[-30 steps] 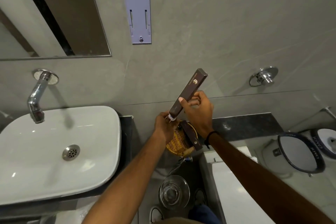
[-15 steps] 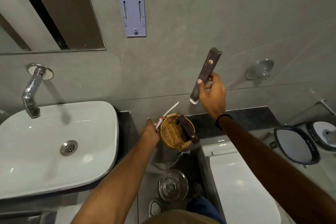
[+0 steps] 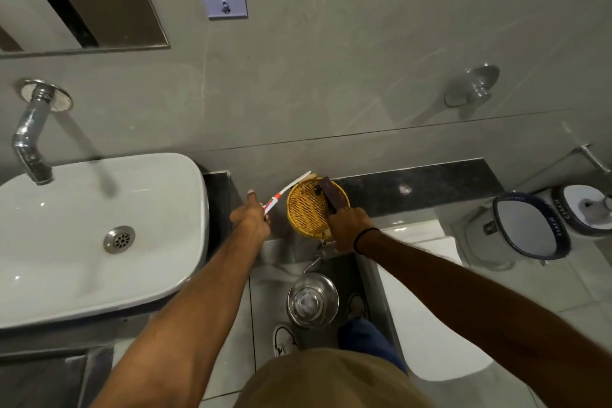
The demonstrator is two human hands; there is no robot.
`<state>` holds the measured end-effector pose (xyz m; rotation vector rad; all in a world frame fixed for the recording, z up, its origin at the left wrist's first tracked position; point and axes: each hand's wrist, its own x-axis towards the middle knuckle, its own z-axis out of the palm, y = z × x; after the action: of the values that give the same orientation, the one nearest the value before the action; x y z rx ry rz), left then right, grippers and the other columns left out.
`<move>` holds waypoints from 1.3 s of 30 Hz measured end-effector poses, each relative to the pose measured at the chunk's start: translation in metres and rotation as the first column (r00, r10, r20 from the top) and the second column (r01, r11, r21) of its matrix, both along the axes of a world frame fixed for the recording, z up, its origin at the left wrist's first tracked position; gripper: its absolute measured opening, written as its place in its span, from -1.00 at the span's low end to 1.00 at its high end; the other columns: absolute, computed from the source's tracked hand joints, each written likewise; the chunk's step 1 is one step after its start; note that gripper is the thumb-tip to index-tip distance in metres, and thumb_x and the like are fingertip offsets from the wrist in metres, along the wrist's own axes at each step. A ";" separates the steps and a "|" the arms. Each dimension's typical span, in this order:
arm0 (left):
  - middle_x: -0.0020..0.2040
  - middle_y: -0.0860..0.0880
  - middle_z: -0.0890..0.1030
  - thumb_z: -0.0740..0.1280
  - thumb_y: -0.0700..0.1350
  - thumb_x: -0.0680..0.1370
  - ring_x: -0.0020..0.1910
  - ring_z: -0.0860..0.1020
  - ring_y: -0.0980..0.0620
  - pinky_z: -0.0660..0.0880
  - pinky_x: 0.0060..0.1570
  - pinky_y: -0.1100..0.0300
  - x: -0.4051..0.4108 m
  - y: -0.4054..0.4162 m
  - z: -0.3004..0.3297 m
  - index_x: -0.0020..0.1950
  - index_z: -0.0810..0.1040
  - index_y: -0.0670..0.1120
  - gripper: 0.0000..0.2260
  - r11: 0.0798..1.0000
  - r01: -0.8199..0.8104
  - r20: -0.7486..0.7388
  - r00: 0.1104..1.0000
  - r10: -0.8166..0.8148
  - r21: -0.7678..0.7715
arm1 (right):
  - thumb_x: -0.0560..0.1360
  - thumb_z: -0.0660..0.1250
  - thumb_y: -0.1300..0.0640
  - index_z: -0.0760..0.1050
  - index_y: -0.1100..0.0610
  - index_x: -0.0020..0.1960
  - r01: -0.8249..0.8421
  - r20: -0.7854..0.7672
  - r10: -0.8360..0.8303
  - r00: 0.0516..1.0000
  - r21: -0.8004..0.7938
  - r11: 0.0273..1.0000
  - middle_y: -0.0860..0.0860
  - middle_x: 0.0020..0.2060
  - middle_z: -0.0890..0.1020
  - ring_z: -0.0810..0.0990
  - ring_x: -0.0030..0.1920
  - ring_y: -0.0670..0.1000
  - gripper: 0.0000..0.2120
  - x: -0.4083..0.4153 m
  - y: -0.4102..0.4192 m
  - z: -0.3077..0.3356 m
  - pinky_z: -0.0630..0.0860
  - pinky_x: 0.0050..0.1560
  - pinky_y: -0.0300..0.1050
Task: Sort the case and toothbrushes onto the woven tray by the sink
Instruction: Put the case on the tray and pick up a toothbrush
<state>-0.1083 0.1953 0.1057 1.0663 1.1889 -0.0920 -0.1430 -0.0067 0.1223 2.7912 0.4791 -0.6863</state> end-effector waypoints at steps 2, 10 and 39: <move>-0.32 -0.07 0.52 0.43 0.10 0.57 -0.51 0.40 0.04 0.32 -0.55 0.24 -0.005 0.000 -0.003 -0.27 0.46 -0.14 -0.62 0.999 0.013 -0.011 1.000 -0.012 0.032 | 0.44 0.47 -0.09 0.62 0.11 0.14 -0.015 -0.032 0.013 0.999 -0.042 0.999 0.06 0.01 0.71 0.69 0.04 0.11 -0.63 -0.009 0.005 -0.011 0.61 0.06 0.01; -0.08 -0.22 0.71 0.41 0.19 0.55 -0.14 0.68 -0.19 0.65 -0.05 -0.05 -0.014 0.010 -0.018 -0.07 0.67 -0.27 -0.52 0.872 0.277 -0.088 0.960 -0.264 0.405 | 0.51 0.41 -0.04 0.44 0.12 0.37 0.265 -0.071 -0.258 0.964 0.384 0.884 0.16 0.16 0.66 0.67 0.13 0.23 -0.51 0.020 -0.007 0.019 0.62 0.20 0.17; -0.41 0.02 0.54 0.31 -0.05 0.67 -0.59 0.40 0.19 0.32 -0.63 0.37 0.052 -0.046 -0.117 -0.16 0.58 -0.10 -0.76 0.865 0.465 -0.023 0.879 -0.477 -0.186 | 0.40 0.55 0.17 0.73 0.22 0.02 0.750 -0.495 -0.577 0.650 0.540 0.382 0.12 0.06 0.75 0.69 0.13 0.14 -0.79 0.099 -0.027 -0.108 0.62 0.23 0.10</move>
<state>-0.0560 0.1494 -0.0118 1.1850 0.9355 -0.6108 -0.0435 -0.0337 0.0147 3.6876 -0.6227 -1.2059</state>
